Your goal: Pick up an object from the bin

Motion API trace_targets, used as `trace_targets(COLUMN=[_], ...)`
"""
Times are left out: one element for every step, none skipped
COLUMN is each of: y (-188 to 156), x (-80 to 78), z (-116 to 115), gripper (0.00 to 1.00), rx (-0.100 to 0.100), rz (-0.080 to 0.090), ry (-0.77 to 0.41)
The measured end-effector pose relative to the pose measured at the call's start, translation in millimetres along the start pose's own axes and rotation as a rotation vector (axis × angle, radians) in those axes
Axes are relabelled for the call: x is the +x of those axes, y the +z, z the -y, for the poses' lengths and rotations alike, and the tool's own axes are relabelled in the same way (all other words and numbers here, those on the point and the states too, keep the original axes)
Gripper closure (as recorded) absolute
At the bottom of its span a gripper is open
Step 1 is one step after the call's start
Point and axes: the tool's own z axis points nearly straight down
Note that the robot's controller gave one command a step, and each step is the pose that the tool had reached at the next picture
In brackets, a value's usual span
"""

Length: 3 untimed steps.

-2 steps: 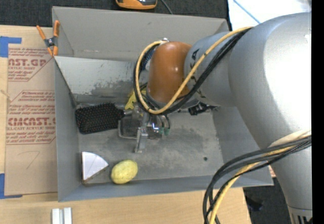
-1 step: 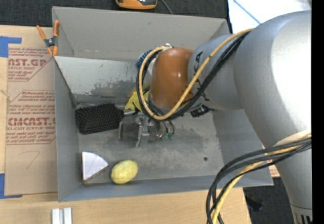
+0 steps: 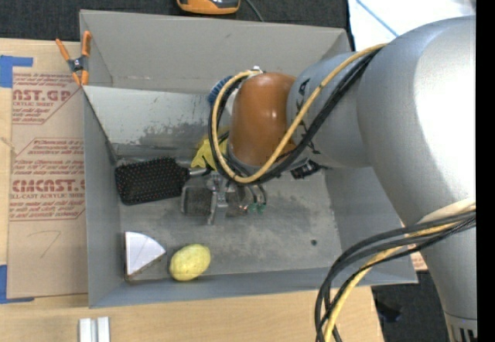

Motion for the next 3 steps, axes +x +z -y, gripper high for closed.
trace_targets(y=[-10.3, -22.4, -31.6], x=[0.9, 0.4, 0.2], z=[-0.3, -0.5, -0.6], gripper=[1.00, 1.00, 1.00], rx=[0.000, 0.000, -0.001], rz=[-0.002, 0.000, 0.001], ry=[0.000, 0.000, 0.000])
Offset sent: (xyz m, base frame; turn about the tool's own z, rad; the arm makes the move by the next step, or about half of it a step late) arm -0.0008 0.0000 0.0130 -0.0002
